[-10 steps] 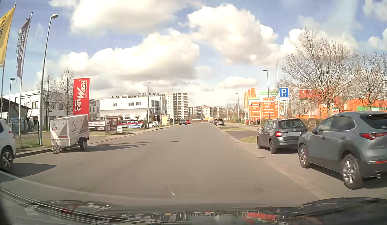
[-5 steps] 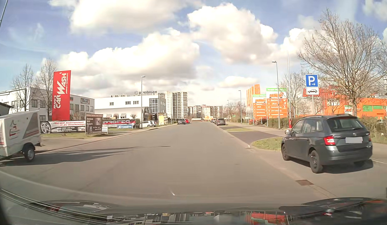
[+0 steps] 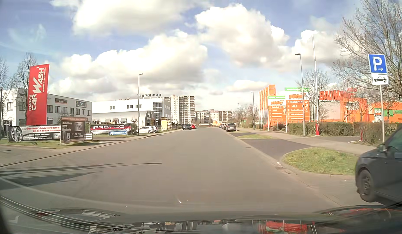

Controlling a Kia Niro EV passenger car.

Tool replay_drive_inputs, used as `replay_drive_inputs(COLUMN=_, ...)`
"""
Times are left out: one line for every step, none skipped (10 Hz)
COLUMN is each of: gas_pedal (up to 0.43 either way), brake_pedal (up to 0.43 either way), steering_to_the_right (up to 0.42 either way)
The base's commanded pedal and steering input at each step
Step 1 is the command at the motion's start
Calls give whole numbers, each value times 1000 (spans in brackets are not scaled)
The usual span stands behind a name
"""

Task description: Follow the waypoints while adhering to traffic rules and regulations

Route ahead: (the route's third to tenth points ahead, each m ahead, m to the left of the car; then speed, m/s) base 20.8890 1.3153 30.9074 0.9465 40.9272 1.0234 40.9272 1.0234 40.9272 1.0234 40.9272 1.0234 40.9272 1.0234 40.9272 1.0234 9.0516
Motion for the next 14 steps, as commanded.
replay_drive_inputs(gas_pedal=0, brake_pedal=0, steering_to_the_right=-1)
replay_drive_inputs(gas_pedal=0, brake_pedal=0, steering_to_the_right=-1)
replay_drive_inputs(gas_pedal=0, brake_pedal=0, steering_to_the_right=-1)
replay_drive_inputs(gas_pedal=0, brake_pedal=0, steering_to_the_right=-1)
replay_drive_inputs(gas_pedal=0, brake_pedal=0, steering_to_the_right=-1)
replay_drive_inputs(gas_pedal=0, brake_pedal=0, steering_to_the_right=-2)
replay_drive_inputs(gas_pedal=0, brake_pedal=0, steering_to_the_right=-1)
replay_drive_inputs(gas_pedal=0, brake_pedal=0, steering_to_the_right=-1)
replay_drive_inputs(gas_pedal=0, brake_pedal=0, steering_to_the_right=-1)
replay_drive_inputs(gas_pedal=0, brake_pedal=0, steering_to_the_right=-2)
replay_drive_inputs(gas_pedal=0, brake_pedal=0, steering_to_the_right=-1)
replay_drive_inputs(gas_pedal=0, brake_pedal=0, steering_to_the_right=-1)
replay_drive_inputs(gas_pedal=0, brake_pedal=0, steering_to_the_right=-1)
replay_drive_inputs(gas_pedal=0, brake_pedal=0, steering_to_the_right=-1)
